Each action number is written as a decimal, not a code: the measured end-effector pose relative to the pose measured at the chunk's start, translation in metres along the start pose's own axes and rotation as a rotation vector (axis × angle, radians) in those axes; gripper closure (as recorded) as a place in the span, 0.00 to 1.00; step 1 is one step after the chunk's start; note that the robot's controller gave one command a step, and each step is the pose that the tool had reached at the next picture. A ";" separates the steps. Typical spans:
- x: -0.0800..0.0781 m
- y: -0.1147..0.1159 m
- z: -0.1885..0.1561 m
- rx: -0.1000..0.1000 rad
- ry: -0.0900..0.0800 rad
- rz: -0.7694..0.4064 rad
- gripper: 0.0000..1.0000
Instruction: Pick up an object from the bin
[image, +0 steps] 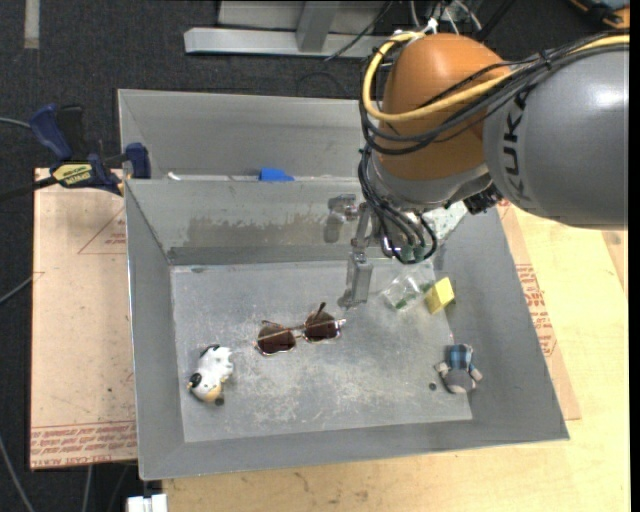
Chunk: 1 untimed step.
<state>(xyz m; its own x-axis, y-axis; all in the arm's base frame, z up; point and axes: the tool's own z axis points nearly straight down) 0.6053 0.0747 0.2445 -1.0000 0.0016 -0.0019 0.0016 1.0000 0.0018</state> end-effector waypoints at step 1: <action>0.000 0.000 0.000 0.000 0.000 0.000 0.00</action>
Offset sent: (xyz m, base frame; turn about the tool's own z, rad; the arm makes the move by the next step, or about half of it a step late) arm -0.0259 0.0632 -0.0271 -0.2269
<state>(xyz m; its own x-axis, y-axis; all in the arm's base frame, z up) 0.6053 0.0747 0.2445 -1.0000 0.0015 -0.0018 0.0015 1.0000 0.0019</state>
